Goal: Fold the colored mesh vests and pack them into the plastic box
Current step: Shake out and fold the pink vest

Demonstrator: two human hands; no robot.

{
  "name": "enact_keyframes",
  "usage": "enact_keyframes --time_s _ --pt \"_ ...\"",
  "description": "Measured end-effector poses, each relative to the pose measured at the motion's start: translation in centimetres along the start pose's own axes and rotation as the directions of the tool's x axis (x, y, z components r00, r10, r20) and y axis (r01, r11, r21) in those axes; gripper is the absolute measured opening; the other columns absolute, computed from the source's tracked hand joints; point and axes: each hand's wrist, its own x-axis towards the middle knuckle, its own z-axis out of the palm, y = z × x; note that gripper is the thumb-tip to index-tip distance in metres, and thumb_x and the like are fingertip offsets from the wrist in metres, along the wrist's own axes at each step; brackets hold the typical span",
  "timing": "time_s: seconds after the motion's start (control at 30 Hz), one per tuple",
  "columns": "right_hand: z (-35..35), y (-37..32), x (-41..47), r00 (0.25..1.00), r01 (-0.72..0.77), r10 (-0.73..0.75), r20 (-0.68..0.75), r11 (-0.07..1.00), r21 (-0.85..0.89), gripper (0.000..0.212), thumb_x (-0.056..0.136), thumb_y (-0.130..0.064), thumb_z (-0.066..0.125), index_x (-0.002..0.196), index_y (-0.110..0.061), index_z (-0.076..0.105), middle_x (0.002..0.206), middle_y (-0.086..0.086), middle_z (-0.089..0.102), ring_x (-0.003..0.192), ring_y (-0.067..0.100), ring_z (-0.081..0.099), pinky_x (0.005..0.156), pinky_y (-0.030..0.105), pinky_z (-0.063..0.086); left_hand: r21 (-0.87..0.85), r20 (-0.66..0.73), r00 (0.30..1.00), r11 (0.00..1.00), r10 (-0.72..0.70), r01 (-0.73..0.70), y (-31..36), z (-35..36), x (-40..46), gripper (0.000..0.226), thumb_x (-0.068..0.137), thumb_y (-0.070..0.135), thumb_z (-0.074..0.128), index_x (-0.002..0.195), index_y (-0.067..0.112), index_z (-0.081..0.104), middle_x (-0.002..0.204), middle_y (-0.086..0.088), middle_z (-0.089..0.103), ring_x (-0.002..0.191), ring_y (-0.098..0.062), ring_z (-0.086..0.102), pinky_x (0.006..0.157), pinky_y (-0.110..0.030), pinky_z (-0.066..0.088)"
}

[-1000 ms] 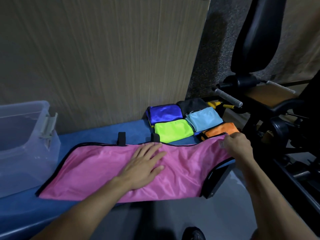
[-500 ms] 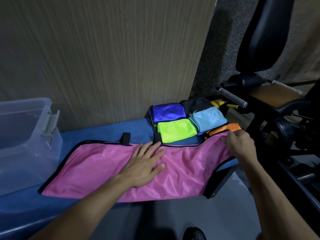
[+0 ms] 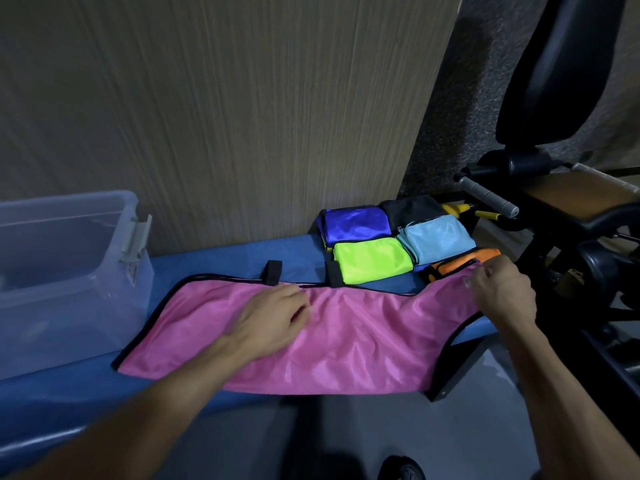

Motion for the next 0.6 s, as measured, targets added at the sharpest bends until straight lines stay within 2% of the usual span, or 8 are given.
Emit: enact_keyframes --time_s 0.07,0.13,0.2,0.37,0.4,0.47,0.53,0.6 --pt "0.0 -0.4 -0.3 1.000 0.018 -0.018 0.002 1.000 0.011 0.021 0.096 -0.028 0.043 0.102 -0.010 0.054 0.093 0.018 0.060 0.083 0.039 0.057 0.071 0.042 0.044 0.046 0.011 0.992 0.991 -0.127 0.126 -1.6 -0.5 0.0 0.040 0.096 0.052 0.034 0.104 0.025 0.063 0.103 0.010 0.052 0.094 -0.013 0.047 0.081 -0.039 0.049" --pt "0.1 -0.7 -0.5 1.000 0.026 -0.026 0.000 0.999 0.021 0.020 0.097 -0.027 0.044 0.102 -0.010 0.053 0.093 0.018 0.058 0.082 0.038 0.055 0.071 0.042 0.043 0.046 0.128 0.948 0.956 -0.293 0.289 -3.0 -0.6 0.4 0.055 0.097 0.060 0.033 0.134 0.025 0.054 0.131 0.008 0.046 0.117 -0.017 0.042 0.101 -0.040 0.040" --pt "0.0 -0.8 -0.6 1.000 0.029 -0.029 0.001 0.999 0.033 0.019 0.097 -0.025 0.044 0.104 -0.009 0.053 0.094 0.018 0.057 0.083 0.037 0.053 0.072 0.041 0.042 0.035 0.269 0.895 0.932 -0.357 0.361 -3.7 -0.6 0.8 0.059 0.101 0.061 0.037 0.149 0.027 0.041 0.146 0.009 0.035 0.131 -0.017 0.031 0.109 -0.037 0.028" --pt "-0.4 -1.4 -0.8 0.999 0.039 -0.037 -0.021 0.993 0.111 0.030 0.101 -0.023 0.046 0.105 0.003 0.060 0.082 0.016 0.055 0.073 0.029 0.044 0.072 0.042 0.041 0.131 0.131 0.952 0.957 -0.275 0.259 -3.2 -1.2 1.2 0.054 0.102 0.046 0.046 0.152 0.024 0.043 0.146 0.008 0.040 0.130 -0.018 0.035 0.107 -0.037 0.028" --pt "-0.6 -1.5 -0.9 0.999 0.043 -0.039 -0.033 0.991 0.124 0.032 0.101 -0.024 0.047 0.105 0.005 0.061 0.080 0.018 0.056 0.072 0.029 0.045 0.074 0.044 0.044 0.158 0.152 0.957 0.962 -0.246 0.222 -2.9 -1.1 1.2 0.053 0.103 0.046 0.045 0.151 0.024 0.043 0.147 0.007 0.041 0.132 -0.019 0.036 0.108 -0.038 0.028" --pt "-1.0 -1.9 -1.1 0.998 0.045 -0.040 -0.039 0.989 0.142 0.031 0.099 -0.026 0.048 0.105 0.000 0.064 0.092 0.023 0.064 0.081 0.033 0.050 0.081 0.046 0.046 0.223 0.210 0.951 0.958 -0.227 0.180 -2.3 -1.0 1.1 0.052 0.103 0.047 0.042 0.150 0.023 0.044 0.147 0.004 0.042 0.132 -0.022 0.039 0.107 -0.040 0.030" --pt "-1.4 -2.3 -1.3 0.999 0.032 -0.026 -0.039 0.983 0.180 0.029 0.096 -0.028 0.049 0.108 -0.009 0.067 0.100 0.021 0.065 0.090 0.036 0.055 0.084 0.045 0.047 0.262 0.103 0.978 0.953 -0.182 0.150 -1.2 -0.9 1.3 0.045 0.102 0.038 0.045 0.142 0.020 0.050 0.141 0.001 0.046 0.126 -0.025 0.045 0.103 -0.040 0.035" --pt "-1.8 -2.7 -1.4 0.998 0.043 -0.030 -0.063 0.975 0.219 0.030 0.095 -0.031 0.050 0.109 -0.012 0.069 0.102 0.019 0.067 0.095 0.039 0.061 0.081 0.042 0.048 0.186 -0.001 0.999 0.981 -0.051 0.050 0.8 -0.7 1.9 0.042 0.101 0.035 0.047 0.139 0.020 0.053 0.141 -0.001 0.046 0.128 -0.027 0.046 0.104 -0.041 0.038"
